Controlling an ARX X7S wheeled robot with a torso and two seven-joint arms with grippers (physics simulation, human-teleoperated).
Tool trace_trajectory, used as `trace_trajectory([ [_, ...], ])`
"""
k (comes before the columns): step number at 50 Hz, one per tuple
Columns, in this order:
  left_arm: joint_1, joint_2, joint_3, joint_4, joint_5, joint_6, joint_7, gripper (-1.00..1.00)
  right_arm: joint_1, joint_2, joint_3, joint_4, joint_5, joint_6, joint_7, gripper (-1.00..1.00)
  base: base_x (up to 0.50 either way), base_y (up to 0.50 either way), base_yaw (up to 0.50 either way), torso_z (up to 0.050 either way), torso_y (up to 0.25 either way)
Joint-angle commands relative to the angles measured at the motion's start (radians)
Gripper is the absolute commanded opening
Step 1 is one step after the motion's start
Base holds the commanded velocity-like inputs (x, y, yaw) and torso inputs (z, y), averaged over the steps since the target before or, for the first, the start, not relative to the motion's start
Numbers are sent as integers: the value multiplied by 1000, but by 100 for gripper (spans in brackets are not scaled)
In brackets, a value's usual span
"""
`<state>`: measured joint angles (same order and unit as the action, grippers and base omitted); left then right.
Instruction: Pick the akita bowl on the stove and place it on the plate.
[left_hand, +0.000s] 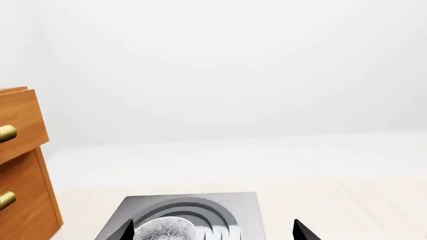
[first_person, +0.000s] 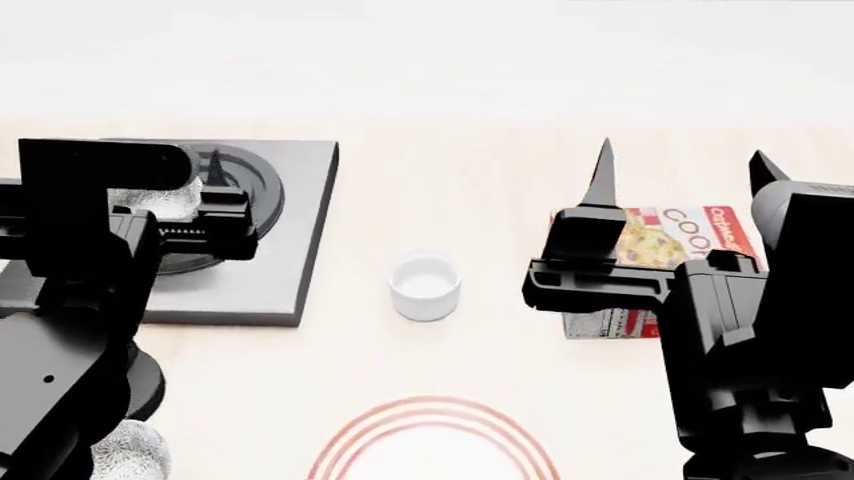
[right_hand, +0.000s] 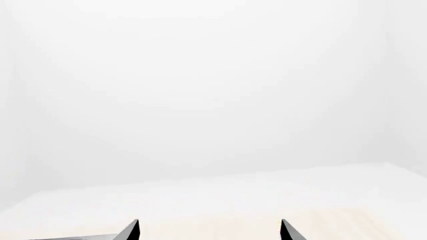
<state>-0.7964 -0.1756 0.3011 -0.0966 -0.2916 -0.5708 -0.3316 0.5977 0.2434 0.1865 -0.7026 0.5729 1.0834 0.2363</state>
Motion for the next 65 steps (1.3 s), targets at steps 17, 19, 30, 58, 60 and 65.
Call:
trace_trajectory([
  [17,0,-9,10,3,-11,1,-9,100,-7,9,-3,8,12,-20,8,100,342,10,0,0,1],
  [19,0,-9,11,-8,-10,11,-8,100,-12,10,-4,9,11,-26,6,100,385,0,0,0,0],
  [30,0,-13,15,1,-16,6,-12,100,-11,12,-7,12,16,-30,11,100,400,0,0,0,0],
  [58,-526,31,121,-367,44,5,137,100,-12,18,-8,16,31,-36,27,100,112,0,0,0,0],
  [60,-577,59,119,-466,46,29,141,100,-13,19,-8,17,31,-39,26,100,0,0,0,0,0],
  [65,-650,124,117,-703,58,81,121,100,-16,21,-10,21,31,-48,24,100,0,0,0,0,0],
])
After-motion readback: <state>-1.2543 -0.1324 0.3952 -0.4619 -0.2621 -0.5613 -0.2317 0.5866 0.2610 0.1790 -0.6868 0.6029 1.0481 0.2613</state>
